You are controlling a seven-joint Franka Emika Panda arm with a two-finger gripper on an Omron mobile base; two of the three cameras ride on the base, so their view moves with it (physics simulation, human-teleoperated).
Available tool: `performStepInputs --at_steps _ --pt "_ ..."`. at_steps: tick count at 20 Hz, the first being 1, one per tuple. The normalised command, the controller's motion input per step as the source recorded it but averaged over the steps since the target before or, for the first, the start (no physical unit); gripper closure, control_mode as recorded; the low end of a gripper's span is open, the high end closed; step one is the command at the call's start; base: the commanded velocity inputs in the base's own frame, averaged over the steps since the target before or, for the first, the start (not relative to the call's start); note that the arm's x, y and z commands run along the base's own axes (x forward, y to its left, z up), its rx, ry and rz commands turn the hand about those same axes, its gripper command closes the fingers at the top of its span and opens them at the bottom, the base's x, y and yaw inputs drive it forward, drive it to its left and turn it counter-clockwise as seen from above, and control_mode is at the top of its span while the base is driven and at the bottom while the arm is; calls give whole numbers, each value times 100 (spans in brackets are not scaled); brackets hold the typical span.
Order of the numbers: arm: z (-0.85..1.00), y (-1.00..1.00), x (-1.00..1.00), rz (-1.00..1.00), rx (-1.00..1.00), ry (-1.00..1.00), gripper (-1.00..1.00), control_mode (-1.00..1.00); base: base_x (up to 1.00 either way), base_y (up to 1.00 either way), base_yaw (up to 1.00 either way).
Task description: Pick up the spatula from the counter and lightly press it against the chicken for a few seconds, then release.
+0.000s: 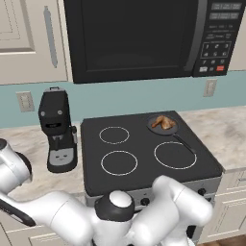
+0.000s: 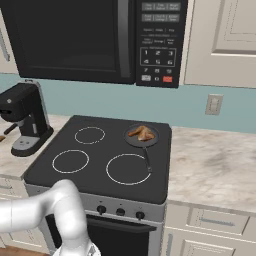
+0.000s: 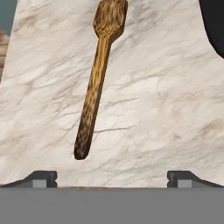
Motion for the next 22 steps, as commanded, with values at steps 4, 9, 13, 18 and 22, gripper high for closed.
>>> performStepInputs --at_steps 4,9,13,18,22 --pt "-13 11 11 -4 0 5 -100 -100 0 0 0" --pt "-11 14 13 -2 0 4 -100 -100 0 0 0" --pt "-13 15 14 -2 0 5 -100 -100 0 0 0" --pt "-16 13 11 -2 0 5 -100 -100 0 0 0" --pt "-15 10 5 -2 0 3 -100 -100 0 0 0"
